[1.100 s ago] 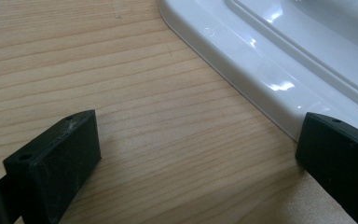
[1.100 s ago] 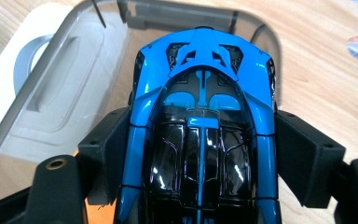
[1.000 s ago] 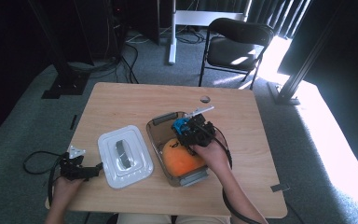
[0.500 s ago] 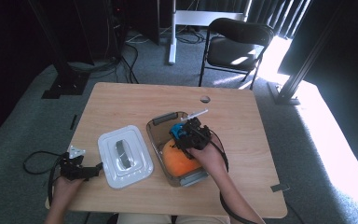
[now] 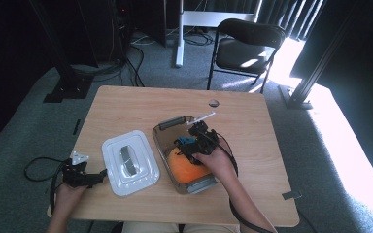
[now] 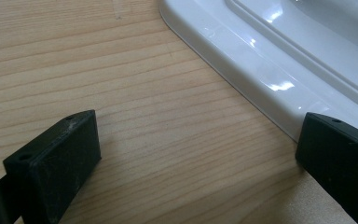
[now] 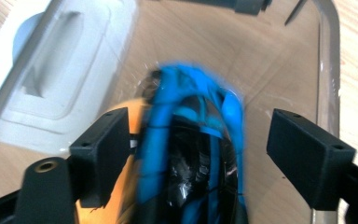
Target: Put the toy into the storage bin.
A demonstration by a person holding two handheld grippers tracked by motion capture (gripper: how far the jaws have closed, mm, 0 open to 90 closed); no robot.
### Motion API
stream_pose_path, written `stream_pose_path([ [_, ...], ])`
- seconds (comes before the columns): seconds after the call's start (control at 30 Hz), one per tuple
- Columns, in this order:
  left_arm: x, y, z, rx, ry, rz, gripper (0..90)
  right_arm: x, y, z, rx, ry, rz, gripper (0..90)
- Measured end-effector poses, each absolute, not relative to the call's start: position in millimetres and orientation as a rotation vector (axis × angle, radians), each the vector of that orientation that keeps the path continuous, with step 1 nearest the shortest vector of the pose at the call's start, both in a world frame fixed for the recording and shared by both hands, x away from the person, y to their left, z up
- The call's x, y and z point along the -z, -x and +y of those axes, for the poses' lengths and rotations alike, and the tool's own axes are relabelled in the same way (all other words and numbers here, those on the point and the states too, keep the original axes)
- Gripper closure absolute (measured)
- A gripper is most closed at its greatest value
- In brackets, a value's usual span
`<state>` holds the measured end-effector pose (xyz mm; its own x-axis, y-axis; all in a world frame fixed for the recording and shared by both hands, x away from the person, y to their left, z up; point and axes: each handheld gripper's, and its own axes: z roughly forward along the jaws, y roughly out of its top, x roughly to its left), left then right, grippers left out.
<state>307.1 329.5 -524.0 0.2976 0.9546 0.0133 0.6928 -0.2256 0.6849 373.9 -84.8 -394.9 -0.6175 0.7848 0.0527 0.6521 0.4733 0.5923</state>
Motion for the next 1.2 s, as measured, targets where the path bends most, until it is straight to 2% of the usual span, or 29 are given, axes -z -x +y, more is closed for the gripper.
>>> stream_pose_path([
  [0.3,524,-307,329,-0.597,-1.996,1.465,0.3,386,-366,-104,-0.993,-1.223,2.445,11.8],
  [0.7,524,-307,329,-0.597,-1.996,1.466,0.4,384,-366,-163,-1.135,-1.267,2.209,11.2],
  [1.2,524,-307,329,-0.593,-2.000,1.462,0.3,410,-361,-214,-1.162,-1.316,2.097,11.2],
])
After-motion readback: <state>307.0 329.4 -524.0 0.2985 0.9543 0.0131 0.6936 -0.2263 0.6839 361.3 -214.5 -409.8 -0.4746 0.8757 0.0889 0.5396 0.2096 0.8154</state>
